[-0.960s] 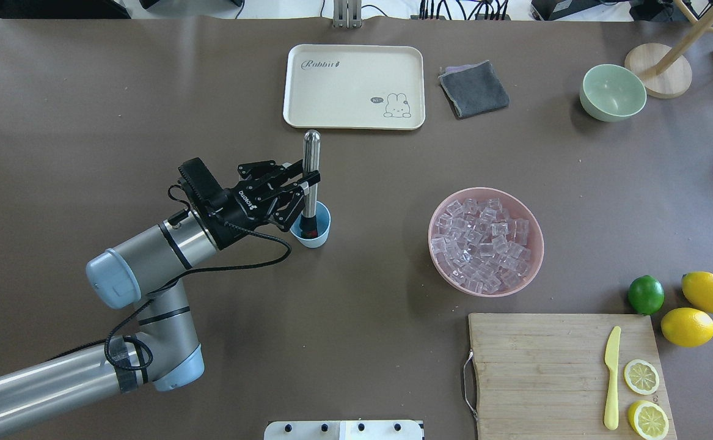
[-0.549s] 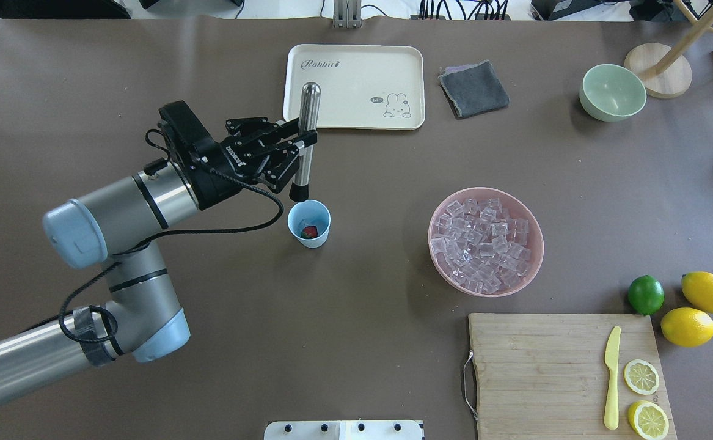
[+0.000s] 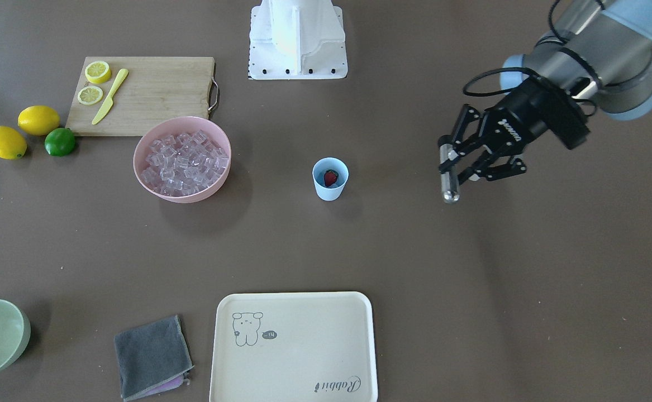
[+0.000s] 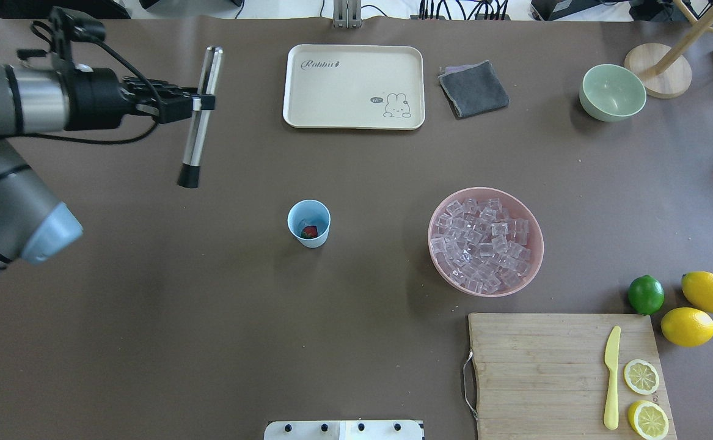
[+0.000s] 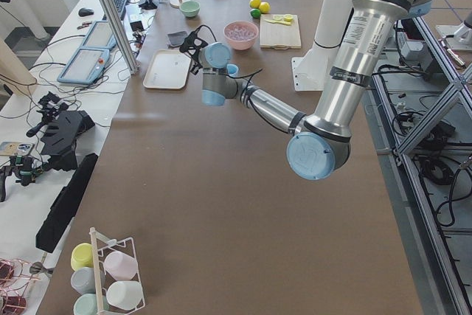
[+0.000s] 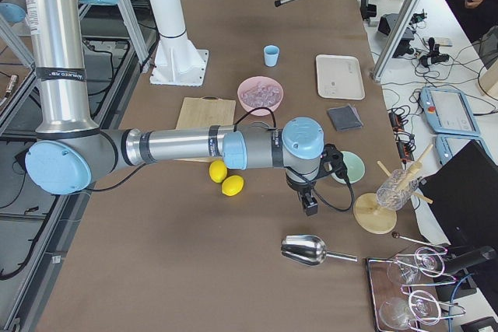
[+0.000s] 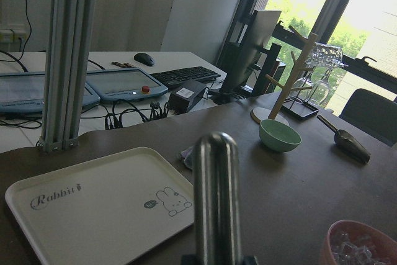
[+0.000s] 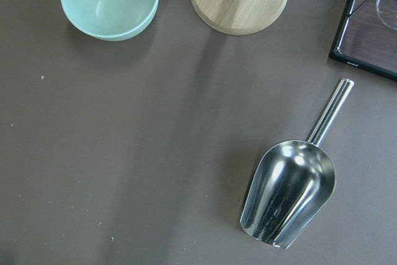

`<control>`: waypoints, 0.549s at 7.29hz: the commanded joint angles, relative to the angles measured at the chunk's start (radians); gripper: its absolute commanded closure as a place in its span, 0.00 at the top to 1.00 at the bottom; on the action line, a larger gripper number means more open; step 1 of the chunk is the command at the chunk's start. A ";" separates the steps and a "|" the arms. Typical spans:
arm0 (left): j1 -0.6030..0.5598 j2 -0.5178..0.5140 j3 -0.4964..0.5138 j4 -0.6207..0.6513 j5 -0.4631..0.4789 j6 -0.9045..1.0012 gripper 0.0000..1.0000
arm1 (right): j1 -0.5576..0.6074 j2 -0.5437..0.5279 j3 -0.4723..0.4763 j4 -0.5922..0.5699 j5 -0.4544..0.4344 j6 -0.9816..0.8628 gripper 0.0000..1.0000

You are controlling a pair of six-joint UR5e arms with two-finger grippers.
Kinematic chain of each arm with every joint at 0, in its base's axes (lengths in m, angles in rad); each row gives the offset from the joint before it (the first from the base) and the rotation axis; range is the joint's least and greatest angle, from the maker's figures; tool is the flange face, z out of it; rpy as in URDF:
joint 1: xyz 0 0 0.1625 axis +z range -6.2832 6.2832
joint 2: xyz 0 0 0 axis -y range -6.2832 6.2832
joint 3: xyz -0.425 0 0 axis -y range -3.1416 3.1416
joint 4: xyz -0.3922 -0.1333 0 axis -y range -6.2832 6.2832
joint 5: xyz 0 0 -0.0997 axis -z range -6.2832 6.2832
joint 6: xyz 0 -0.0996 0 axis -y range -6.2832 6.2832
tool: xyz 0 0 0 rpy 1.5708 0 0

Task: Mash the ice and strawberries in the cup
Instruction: 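Lift the pestle out of the cup and withdraw the left arm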

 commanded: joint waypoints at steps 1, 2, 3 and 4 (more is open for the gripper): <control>-0.138 0.179 0.040 0.100 -0.224 -0.038 0.00 | 0.000 0.001 -0.001 0.000 0.002 -0.001 1.00; -0.153 0.225 0.139 0.106 -0.221 -0.012 0.00 | 0.000 0.004 -0.002 0.000 0.002 0.001 1.00; -0.152 0.242 0.265 0.112 -0.200 0.087 0.00 | 0.000 0.004 -0.001 0.000 0.002 -0.001 1.00; -0.155 0.262 0.365 0.120 -0.159 0.246 0.00 | 0.000 0.001 0.002 0.000 0.005 0.001 1.00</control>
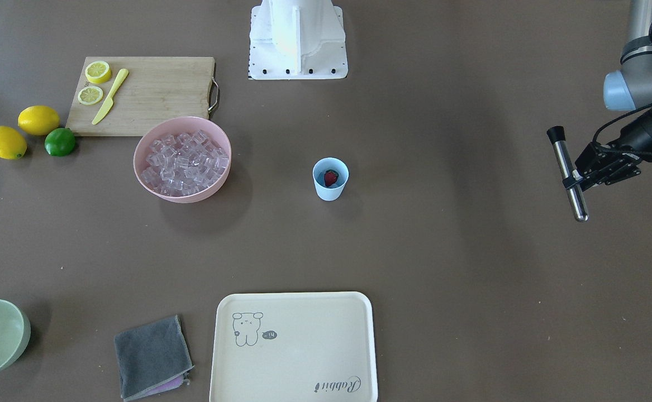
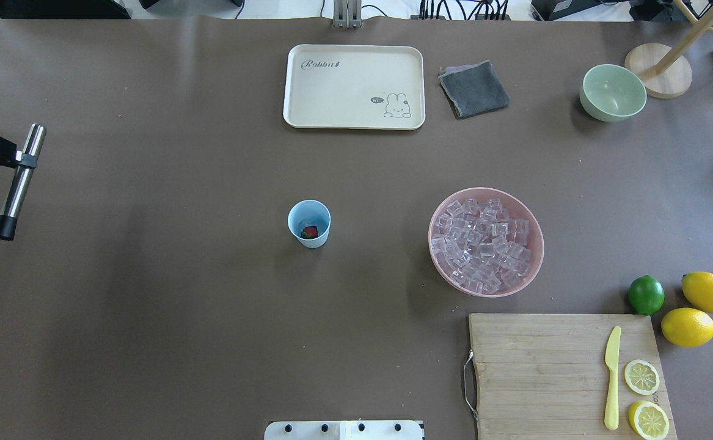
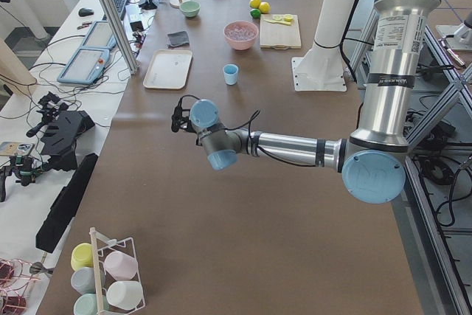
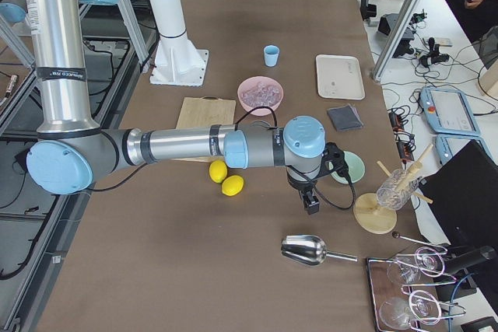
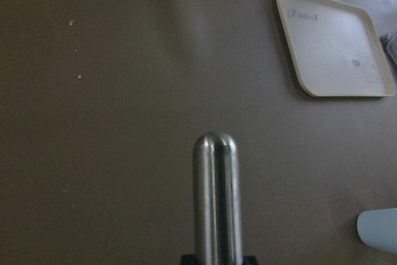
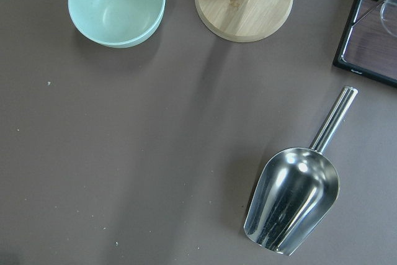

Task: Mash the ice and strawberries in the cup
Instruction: 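Lift the pestle out of the cup and withdraw the left arm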

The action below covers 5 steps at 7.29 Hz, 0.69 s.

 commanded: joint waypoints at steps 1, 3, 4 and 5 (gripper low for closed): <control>-0.008 0.031 0.180 0.019 0.074 0.204 0.00 | 0.000 -0.008 0.007 0.000 0.004 0.001 1.00; -0.040 0.031 0.199 0.074 0.101 0.337 0.00 | 0.000 -0.007 0.007 0.000 0.004 0.001 1.00; -0.047 0.036 0.190 0.082 0.104 0.345 0.16 | 0.000 -0.008 0.010 0.000 0.004 -0.001 1.00; -0.059 0.031 0.165 0.088 0.113 0.356 0.98 | 0.000 -0.013 0.015 0.000 0.004 0.001 1.00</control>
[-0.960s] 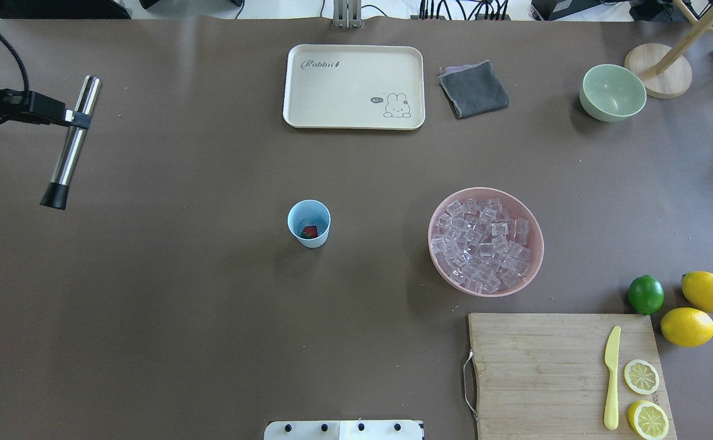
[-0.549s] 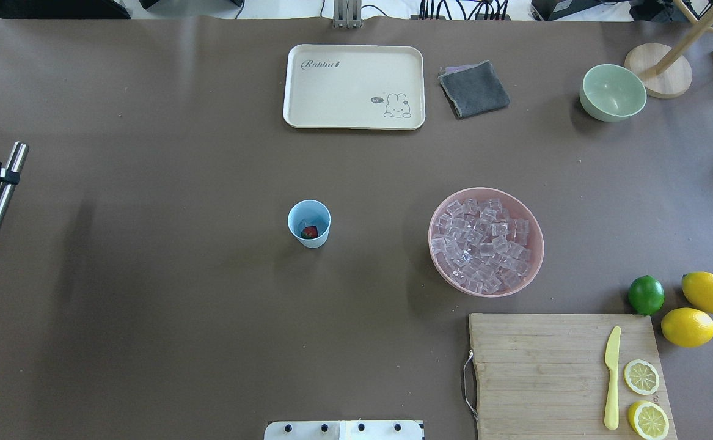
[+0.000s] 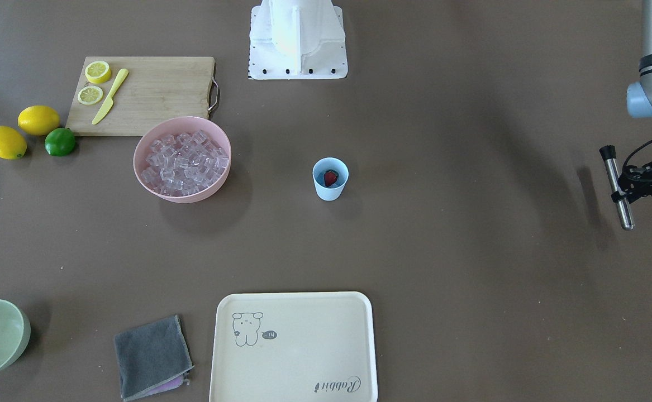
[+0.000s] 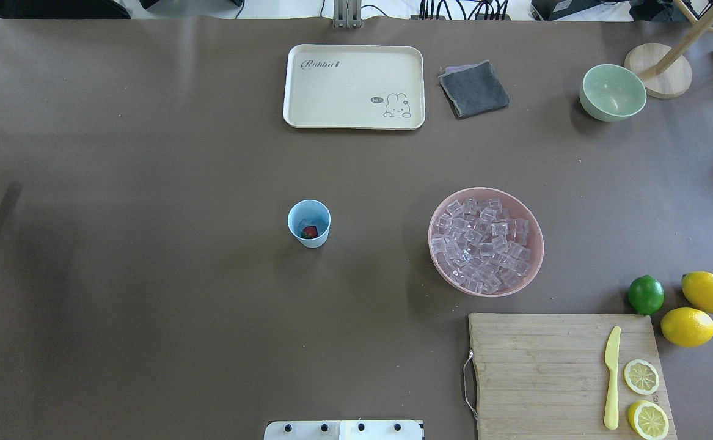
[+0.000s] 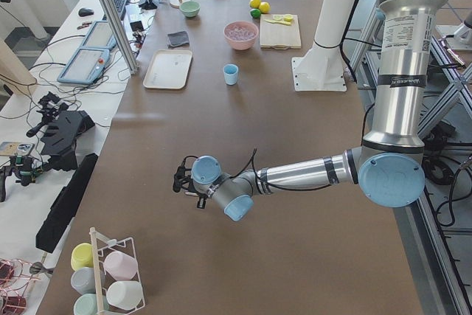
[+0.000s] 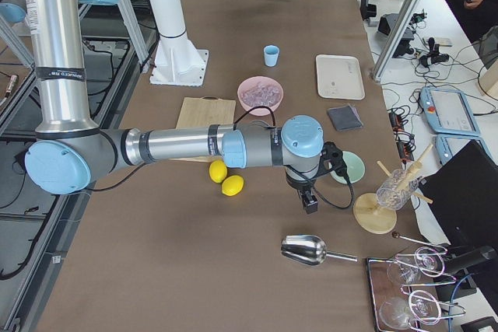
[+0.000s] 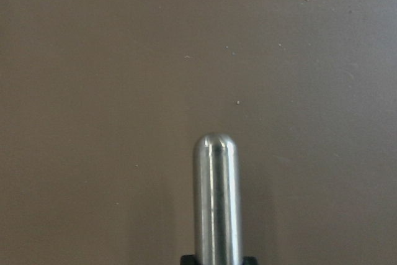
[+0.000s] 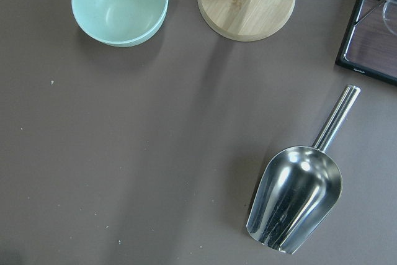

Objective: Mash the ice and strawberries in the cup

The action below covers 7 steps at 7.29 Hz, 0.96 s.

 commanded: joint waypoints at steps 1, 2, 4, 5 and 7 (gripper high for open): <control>-0.032 -0.003 -0.033 0.034 0.006 0.022 0.99 | 0.002 -0.004 0.006 0.000 0.000 -0.001 1.00; -0.061 -0.004 -0.043 0.041 -0.012 0.040 0.99 | 0.000 -0.004 0.006 0.001 0.000 0.001 1.00; -0.142 -0.008 -0.088 0.167 -0.078 0.236 0.99 | 0.000 -0.005 0.006 0.001 0.000 0.010 1.00; -0.191 -0.010 -0.210 0.387 -0.084 0.368 0.99 | 0.000 -0.005 0.005 0.001 0.000 0.010 1.00; -0.297 -0.011 -0.451 0.816 -0.077 0.569 0.99 | 0.000 -0.008 0.006 0.000 0.000 0.011 1.00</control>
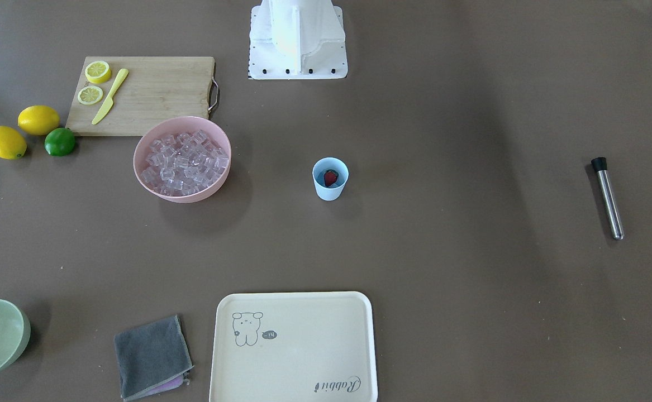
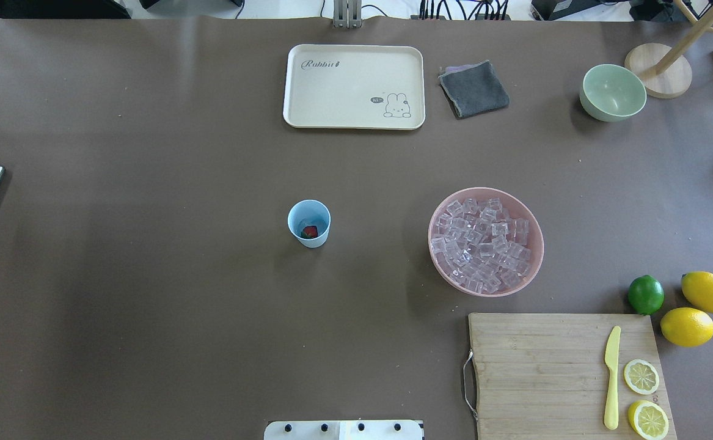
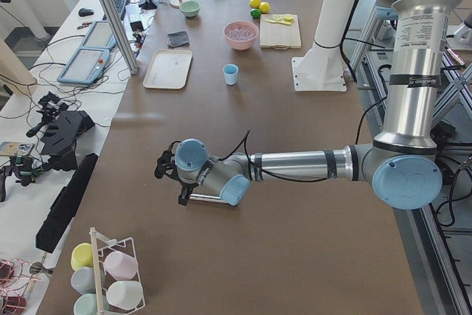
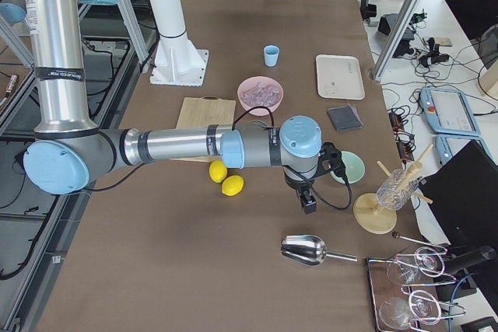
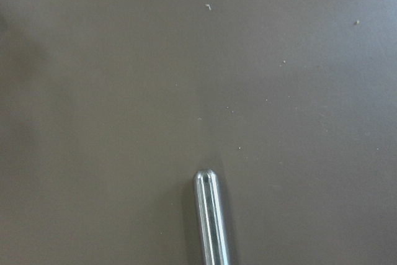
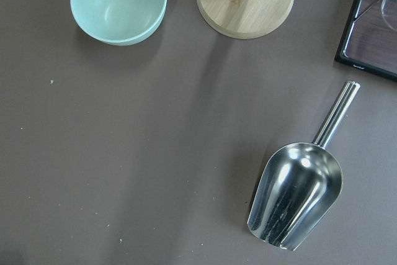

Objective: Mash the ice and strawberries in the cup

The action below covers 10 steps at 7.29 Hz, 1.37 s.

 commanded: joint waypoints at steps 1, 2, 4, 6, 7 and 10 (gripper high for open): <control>-0.077 0.003 -0.226 0.347 0.042 0.114 0.99 | 0.000 -0.002 0.000 -0.001 0.000 0.001 1.00; -0.080 0.009 -0.283 0.386 0.130 0.106 0.99 | 0.000 -0.003 0.000 -0.001 0.000 0.001 1.00; -0.082 0.062 -0.273 0.408 0.125 0.112 0.99 | 0.000 -0.011 -0.003 -0.001 0.002 0.001 1.00; -0.082 0.058 -0.184 0.369 0.127 0.117 0.99 | 0.000 -0.012 -0.009 -0.002 0.015 0.002 1.00; -0.082 0.064 -0.164 0.302 0.127 0.112 0.99 | 0.000 -0.017 -0.009 -0.002 0.021 0.013 1.00; -0.080 0.044 -0.142 0.293 0.127 0.106 0.99 | 0.000 -0.017 -0.014 -0.002 0.020 0.033 1.00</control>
